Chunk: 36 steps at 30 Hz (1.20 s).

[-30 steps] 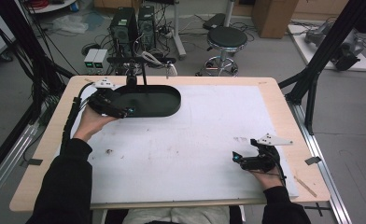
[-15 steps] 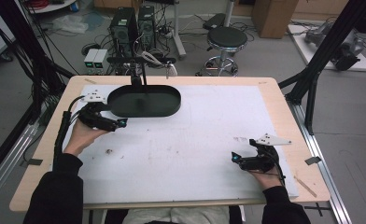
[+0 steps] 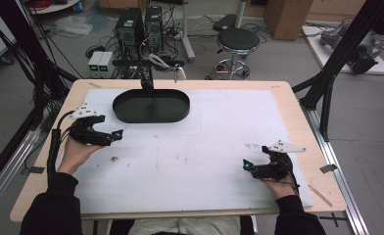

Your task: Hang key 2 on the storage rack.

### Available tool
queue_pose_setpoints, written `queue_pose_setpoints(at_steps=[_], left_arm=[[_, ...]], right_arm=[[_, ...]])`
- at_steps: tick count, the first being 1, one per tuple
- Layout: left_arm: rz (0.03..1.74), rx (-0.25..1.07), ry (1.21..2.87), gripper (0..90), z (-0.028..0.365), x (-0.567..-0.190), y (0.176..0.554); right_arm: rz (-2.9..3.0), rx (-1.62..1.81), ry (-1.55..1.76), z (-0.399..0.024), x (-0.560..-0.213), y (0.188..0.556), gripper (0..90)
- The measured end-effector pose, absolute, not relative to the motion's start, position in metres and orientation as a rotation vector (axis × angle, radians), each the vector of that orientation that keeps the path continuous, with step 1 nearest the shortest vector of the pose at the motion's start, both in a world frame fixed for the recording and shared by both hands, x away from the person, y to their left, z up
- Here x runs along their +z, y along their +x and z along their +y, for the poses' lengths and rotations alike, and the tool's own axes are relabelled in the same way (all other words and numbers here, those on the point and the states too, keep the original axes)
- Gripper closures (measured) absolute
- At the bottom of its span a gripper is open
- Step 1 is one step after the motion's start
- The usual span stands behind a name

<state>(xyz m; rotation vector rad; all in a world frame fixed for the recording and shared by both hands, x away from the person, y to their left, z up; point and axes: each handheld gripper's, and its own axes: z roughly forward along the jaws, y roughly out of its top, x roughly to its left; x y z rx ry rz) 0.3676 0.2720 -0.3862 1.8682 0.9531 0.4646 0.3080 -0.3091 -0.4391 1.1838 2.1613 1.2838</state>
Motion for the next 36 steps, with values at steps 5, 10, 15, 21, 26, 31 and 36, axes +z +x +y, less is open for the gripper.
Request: queue_pose_setpoints(at_steps=[5,10,15,21,26,31,36], left_arm=[[0.962,0.48,1.857,1.7,0.277,-0.387,0.36],[0.973,0.501,1.847,1.7,0.283,-0.391,0.349],[1.003,0.518,1.824,1.7,0.29,-0.399,0.337],[1.017,0.552,1.802,1.7,0.296,-0.405,0.318],[1.03,0.594,1.789,1.7,0.298,-0.412,0.301],[1.058,0.609,1.769,1.7,0.303,-0.422,0.288],[1.101,0.605,1.756,1.7,0.305,-0.431,0.276]], right_arm=[[2.155,1.284,1.191,-0.309,-0.439,0.308,0.7],[2.155,1.283,1.189,-0.31,-0.439,0.308,0.7],[2.16,1.28,1.187,-0.31,-0.439,0.308,0.7],[2.157,1.283,1.186,-0.31,-0.439,0.308,0.8],[2.153,1.29,1.186,-0.31,-0.438,0.308,0.7],[2.155,1.291,1.18,-0.31,-0.439,0.309,0.8],[2.158,1.289,1.174,-0.31,-0.439,0.309,0.8]])
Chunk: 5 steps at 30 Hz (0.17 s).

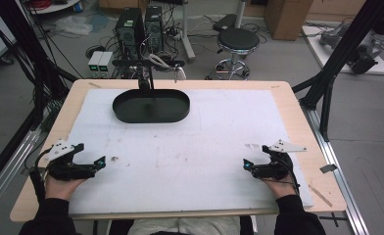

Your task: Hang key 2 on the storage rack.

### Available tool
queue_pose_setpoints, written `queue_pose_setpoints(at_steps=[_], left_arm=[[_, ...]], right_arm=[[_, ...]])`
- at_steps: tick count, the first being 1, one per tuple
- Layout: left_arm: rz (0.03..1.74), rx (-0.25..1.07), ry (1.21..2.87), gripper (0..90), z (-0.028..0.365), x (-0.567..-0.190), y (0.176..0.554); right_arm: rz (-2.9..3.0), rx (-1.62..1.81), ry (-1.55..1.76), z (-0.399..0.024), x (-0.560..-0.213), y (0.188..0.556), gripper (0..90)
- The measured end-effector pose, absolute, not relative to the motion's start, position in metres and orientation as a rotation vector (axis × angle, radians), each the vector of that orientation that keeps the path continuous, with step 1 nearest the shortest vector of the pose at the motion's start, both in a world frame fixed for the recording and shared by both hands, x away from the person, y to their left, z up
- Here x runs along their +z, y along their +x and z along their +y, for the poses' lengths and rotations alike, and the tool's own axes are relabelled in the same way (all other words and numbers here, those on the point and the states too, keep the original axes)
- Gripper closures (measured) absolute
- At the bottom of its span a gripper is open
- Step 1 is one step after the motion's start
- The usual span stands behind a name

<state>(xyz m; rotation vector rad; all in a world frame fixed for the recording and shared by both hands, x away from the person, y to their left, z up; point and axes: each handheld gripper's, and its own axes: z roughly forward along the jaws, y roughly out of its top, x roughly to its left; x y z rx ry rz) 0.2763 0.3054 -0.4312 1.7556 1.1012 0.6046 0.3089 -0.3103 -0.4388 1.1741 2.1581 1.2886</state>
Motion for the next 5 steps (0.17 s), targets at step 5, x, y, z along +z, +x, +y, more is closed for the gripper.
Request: queue_pose_setpoints(at_steps=[5], left_arm=[[1.099,0.621,1.743,1.7,0.3059,-0.4316,0.2738]], right_arm=[[2.157,1.277,1.166,-0.3104,-0.4388,0.3079,0.7]])
